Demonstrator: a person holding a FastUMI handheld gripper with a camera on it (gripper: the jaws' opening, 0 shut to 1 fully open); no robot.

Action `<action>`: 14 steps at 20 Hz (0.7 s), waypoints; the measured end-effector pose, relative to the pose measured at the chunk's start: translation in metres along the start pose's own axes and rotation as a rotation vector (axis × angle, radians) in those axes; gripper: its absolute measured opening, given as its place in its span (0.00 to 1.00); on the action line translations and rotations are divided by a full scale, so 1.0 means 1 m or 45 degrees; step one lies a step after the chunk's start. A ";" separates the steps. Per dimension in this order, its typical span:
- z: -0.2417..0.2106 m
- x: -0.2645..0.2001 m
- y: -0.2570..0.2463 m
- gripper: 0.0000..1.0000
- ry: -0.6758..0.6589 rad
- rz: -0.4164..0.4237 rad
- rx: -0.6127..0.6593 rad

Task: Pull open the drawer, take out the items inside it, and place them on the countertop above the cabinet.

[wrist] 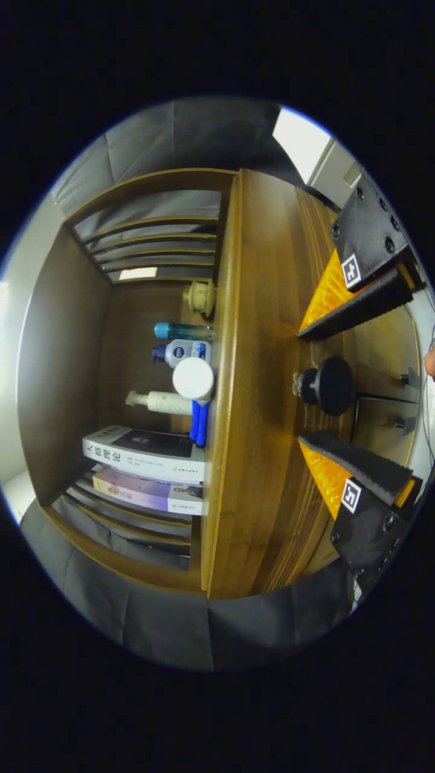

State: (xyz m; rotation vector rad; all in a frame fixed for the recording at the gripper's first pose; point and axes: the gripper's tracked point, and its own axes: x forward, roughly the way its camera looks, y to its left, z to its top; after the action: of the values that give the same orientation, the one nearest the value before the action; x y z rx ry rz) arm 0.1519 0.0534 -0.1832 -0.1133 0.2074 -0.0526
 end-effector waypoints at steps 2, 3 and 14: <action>0.022 -0.020 0.001 0.99 -0.057 0.034 0.022; 0.034 -0.034 0.000 0.99 -0.079 0.050 0.036; 0.112 -0.164 -0.028 0.98 -0.209 0.139 0.164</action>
State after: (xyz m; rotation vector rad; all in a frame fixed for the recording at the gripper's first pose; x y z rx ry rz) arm 0.0137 0.0480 -0.0379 0.0222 0.0457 0.0523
